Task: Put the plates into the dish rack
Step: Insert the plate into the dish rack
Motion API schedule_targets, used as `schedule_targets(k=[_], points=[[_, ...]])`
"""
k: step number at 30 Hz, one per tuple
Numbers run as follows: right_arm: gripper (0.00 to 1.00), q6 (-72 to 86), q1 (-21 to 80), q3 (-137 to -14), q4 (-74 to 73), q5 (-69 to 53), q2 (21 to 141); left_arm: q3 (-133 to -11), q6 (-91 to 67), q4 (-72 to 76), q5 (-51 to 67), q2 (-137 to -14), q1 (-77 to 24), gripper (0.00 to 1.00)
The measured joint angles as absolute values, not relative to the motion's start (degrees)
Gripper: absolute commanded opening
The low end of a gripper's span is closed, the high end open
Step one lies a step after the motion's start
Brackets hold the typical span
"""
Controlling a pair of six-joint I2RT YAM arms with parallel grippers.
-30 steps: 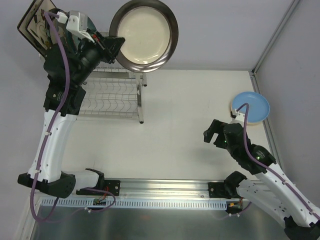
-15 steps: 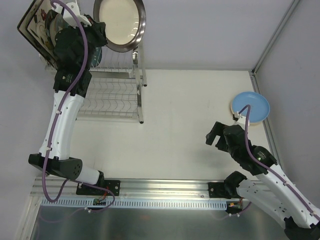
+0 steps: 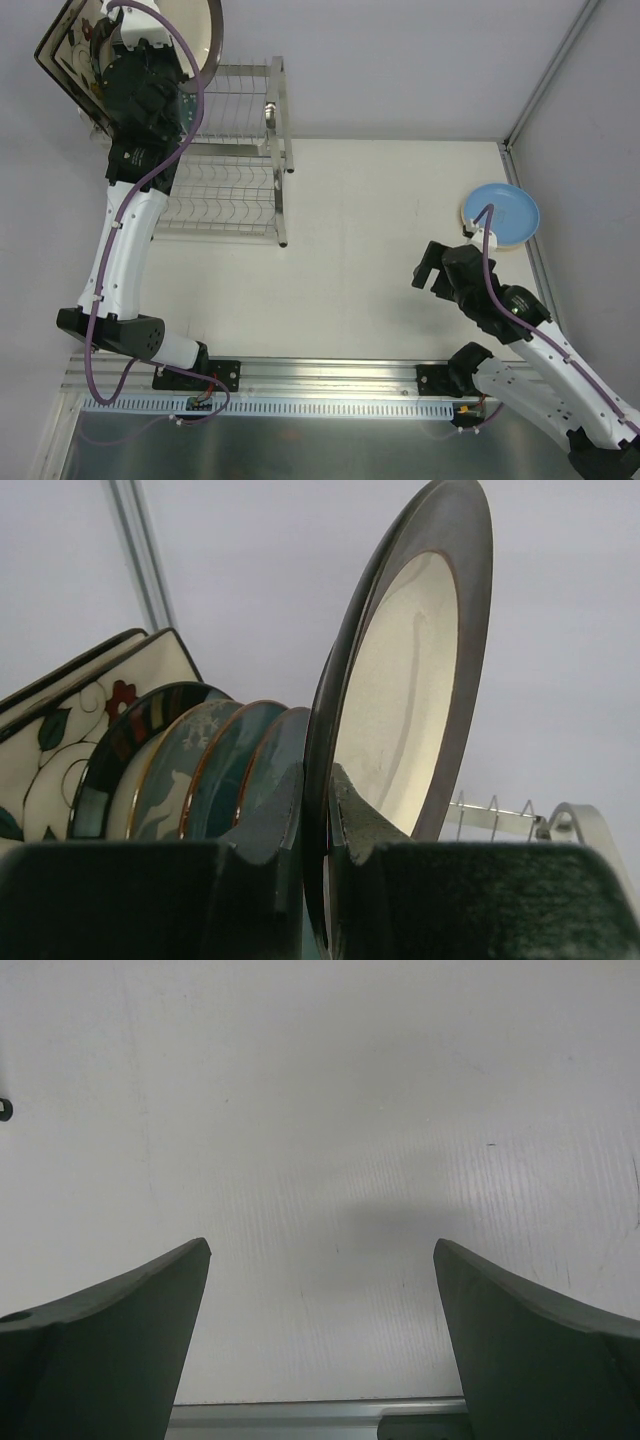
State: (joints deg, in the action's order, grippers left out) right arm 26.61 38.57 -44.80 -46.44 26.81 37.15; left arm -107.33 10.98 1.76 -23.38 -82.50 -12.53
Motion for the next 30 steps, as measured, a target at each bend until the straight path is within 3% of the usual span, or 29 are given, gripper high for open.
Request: schedule_targets(k=[30], points=[[1.00,20.86,38.57,-46.83,-45.23,27.31,42.02,-98.50,17.61,2.63,-29.15,-84.86,-10.79,0.00]])
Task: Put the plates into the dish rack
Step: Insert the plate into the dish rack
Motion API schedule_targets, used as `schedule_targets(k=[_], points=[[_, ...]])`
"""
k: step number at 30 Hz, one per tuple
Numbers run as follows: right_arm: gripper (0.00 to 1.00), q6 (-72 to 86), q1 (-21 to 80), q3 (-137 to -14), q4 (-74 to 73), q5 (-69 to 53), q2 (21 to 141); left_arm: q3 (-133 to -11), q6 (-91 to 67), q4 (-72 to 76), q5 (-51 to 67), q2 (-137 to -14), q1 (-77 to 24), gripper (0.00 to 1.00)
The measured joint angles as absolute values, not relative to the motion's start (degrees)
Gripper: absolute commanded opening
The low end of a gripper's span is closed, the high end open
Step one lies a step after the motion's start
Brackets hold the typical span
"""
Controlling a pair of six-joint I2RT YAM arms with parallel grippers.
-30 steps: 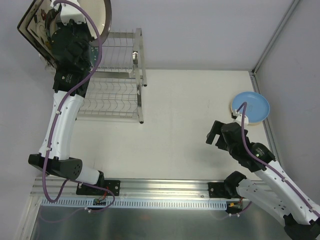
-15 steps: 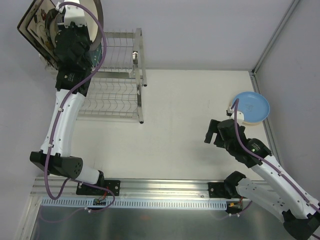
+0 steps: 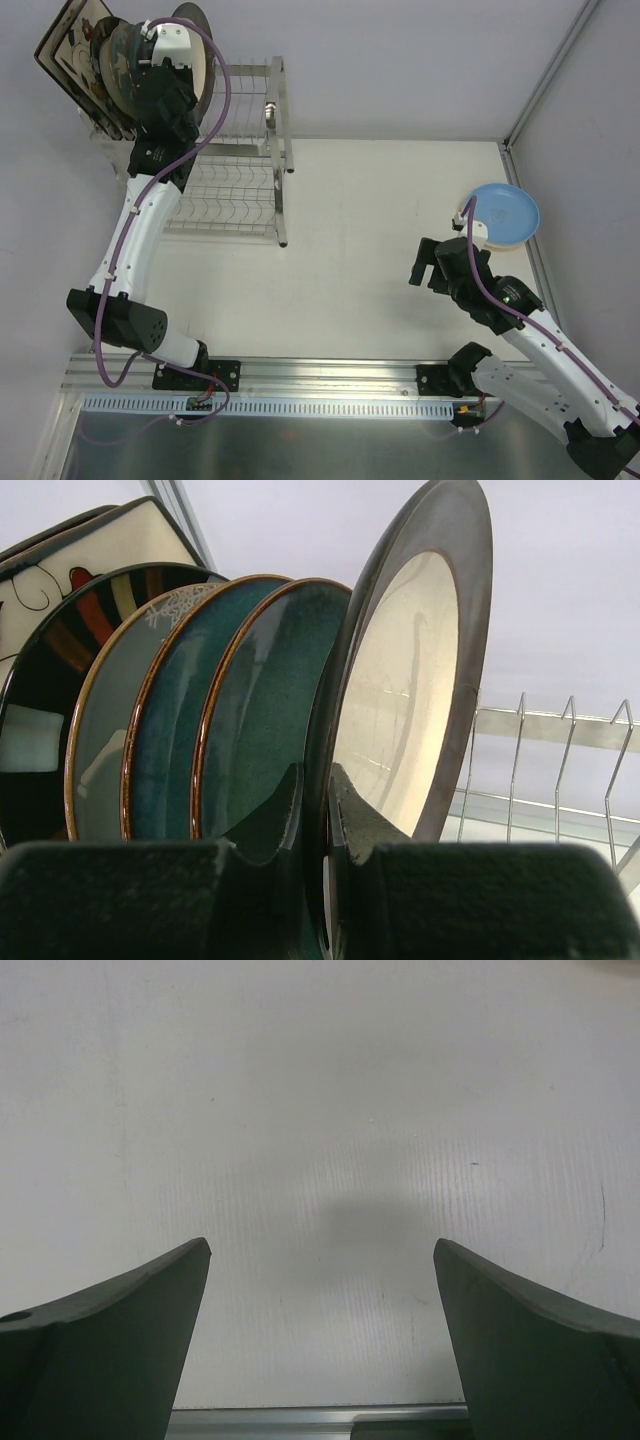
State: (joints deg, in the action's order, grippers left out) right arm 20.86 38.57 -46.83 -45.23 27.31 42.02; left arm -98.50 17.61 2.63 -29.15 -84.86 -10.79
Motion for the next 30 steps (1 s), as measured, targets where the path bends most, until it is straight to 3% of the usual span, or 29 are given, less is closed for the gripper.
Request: schedule_targets(k=[18,30], points=[[1.00,20.75,38.57,-46.83,-45.23,27.68,42.02,-94.72,14.61,3.18,-29.06,-82.21,-10.76,0.01],[1.00,20.78,38.57,-46.83,-45.23,27.66,42.02,-94.72,13.41,1.10,-29.08,-81.60,-10.94,0.16]])
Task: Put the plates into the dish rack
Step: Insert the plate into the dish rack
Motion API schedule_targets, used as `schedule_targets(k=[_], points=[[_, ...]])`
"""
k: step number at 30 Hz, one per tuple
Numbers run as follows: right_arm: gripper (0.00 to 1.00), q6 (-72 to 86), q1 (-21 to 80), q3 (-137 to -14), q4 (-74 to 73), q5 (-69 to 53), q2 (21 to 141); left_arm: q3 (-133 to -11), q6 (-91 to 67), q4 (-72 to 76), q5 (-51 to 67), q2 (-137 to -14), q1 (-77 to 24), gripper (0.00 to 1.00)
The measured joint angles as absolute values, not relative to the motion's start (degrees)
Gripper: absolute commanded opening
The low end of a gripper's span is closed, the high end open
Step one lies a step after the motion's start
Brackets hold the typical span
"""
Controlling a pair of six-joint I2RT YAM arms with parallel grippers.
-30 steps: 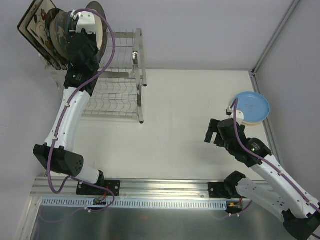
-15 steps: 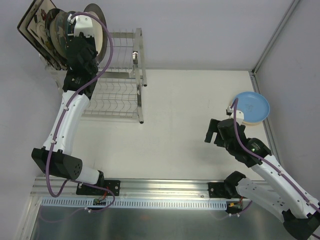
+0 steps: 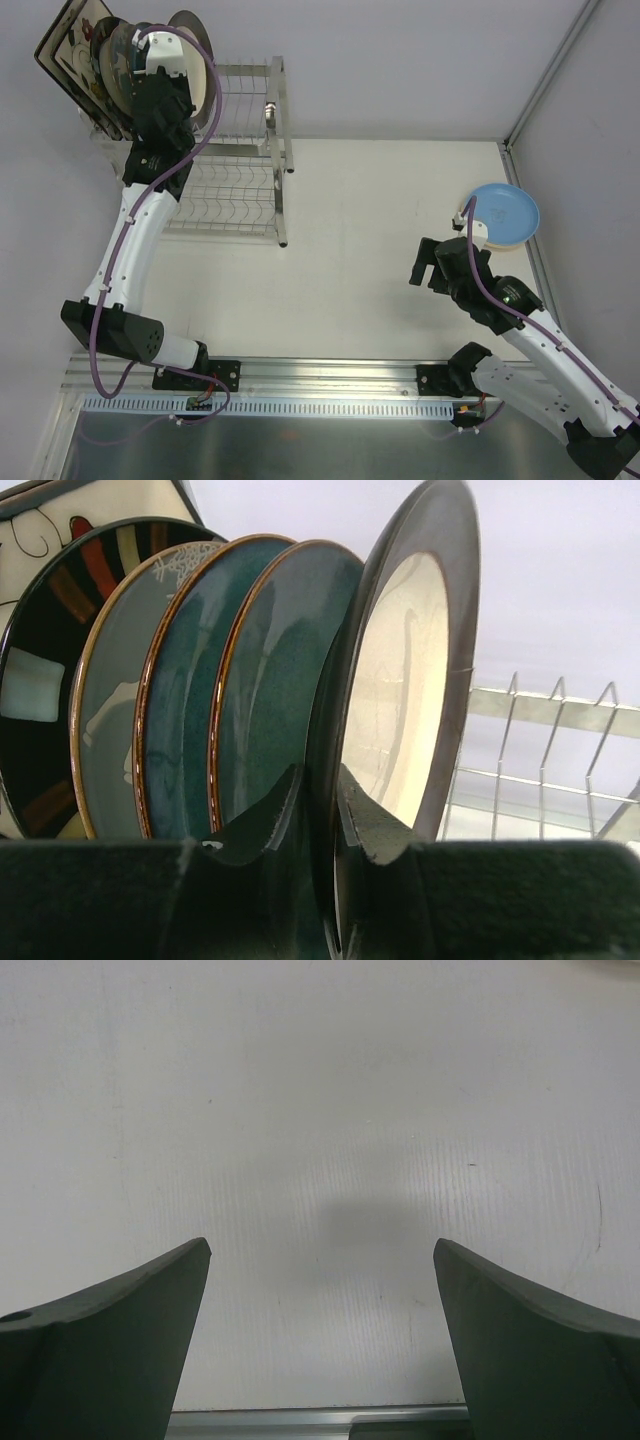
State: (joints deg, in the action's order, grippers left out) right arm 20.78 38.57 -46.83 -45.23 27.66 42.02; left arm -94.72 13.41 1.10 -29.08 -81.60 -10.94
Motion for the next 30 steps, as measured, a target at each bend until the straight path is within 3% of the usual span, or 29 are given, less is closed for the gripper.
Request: schedule_targets(k=[9,15,26,30], points=[[0.99,20.80,38.57,-46.83,-45.28,27.64,41.23,-94.78,12.16,1.61,-28.36,-80.14,-12.10,0.29],[1.00,20.88,38.57,-46.83,-45.32,27.66,40.27,-94.80,11.18,1.83,-28.03,-78.59,-12.40,0.49],[1.00,20.58,38.57,-47.31,-46.37,29.78,39.90,-93.60,7.03,0.30,-23.97,-70.70,-12.43,0.96],[1.00,20.21,38.50,-49.52,-46.78,32.25,41.43,-89.84,4.27,-1.30,-20.58,-64.03,-12.43,0.99]])
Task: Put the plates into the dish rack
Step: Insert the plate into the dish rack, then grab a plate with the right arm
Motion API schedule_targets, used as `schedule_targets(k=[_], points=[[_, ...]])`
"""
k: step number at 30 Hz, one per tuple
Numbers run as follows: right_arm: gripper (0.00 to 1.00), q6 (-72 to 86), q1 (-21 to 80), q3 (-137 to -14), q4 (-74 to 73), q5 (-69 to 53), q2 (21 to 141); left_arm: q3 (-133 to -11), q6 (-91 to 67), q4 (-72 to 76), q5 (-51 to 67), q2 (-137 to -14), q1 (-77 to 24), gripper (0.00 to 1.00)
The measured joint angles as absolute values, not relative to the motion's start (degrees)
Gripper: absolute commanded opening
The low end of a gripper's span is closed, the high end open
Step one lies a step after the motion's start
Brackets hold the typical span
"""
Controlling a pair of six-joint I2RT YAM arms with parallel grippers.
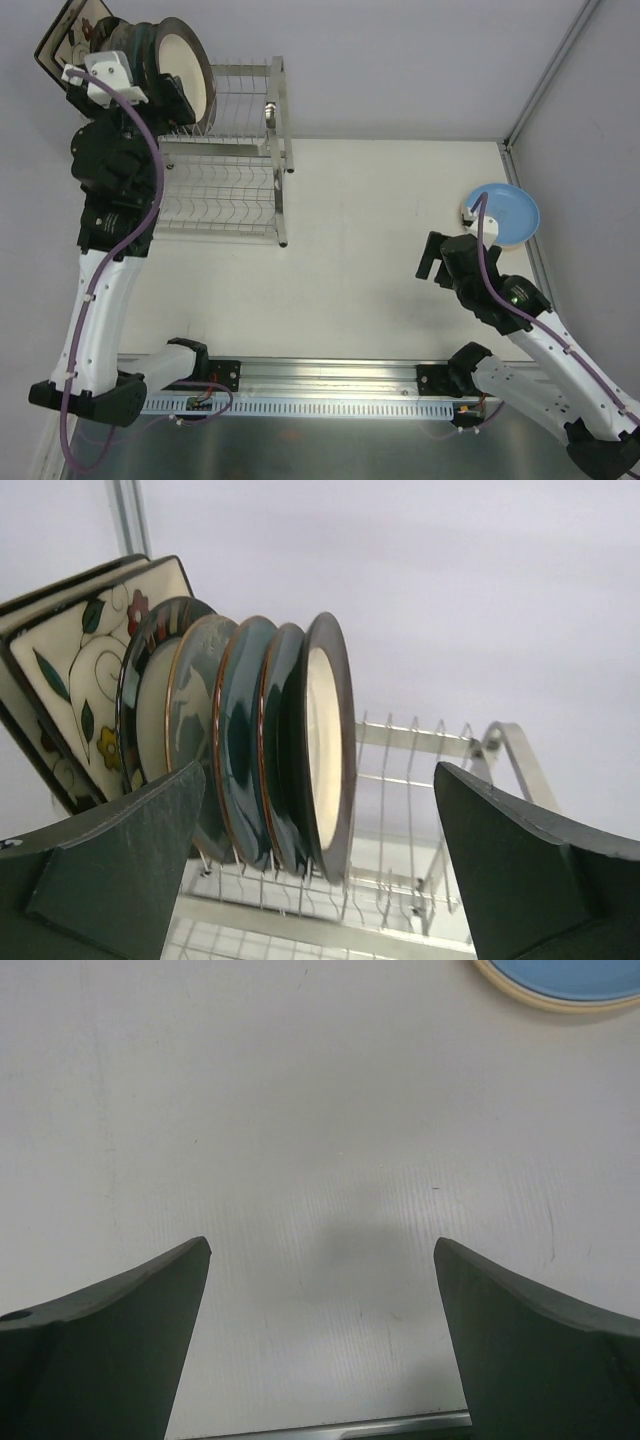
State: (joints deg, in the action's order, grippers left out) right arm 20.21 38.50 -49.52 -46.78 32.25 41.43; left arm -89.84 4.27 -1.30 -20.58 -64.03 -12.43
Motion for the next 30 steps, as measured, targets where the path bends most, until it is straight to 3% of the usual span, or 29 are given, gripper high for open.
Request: schedule_targets(k=[6,17,26,30], points=[[1.00,19.38,34.30,-54.33,-46.94,36.01,46.17,-80.88,-1.17,-5.10,-13.85,-53.10,-12.43,0.99],[1.00,22.59,8.14,-57.43,-44.49,30.09,58.59,-57.01,-10.31,-13.43,-4.05,-35.64,-12.43,0.99],[0.92,27.64,-9.04,-57.74,-38.85,24.80,72.49,-37.39,-14.20,-16.67,1.63,-20.58,-12.43,0.99],[0.83,26.72,-14.22,-58.35,-34.89,22.76,77.10,-31.48,-14.24,-16.67,2.98,-16.99,-12.43,0.99]])
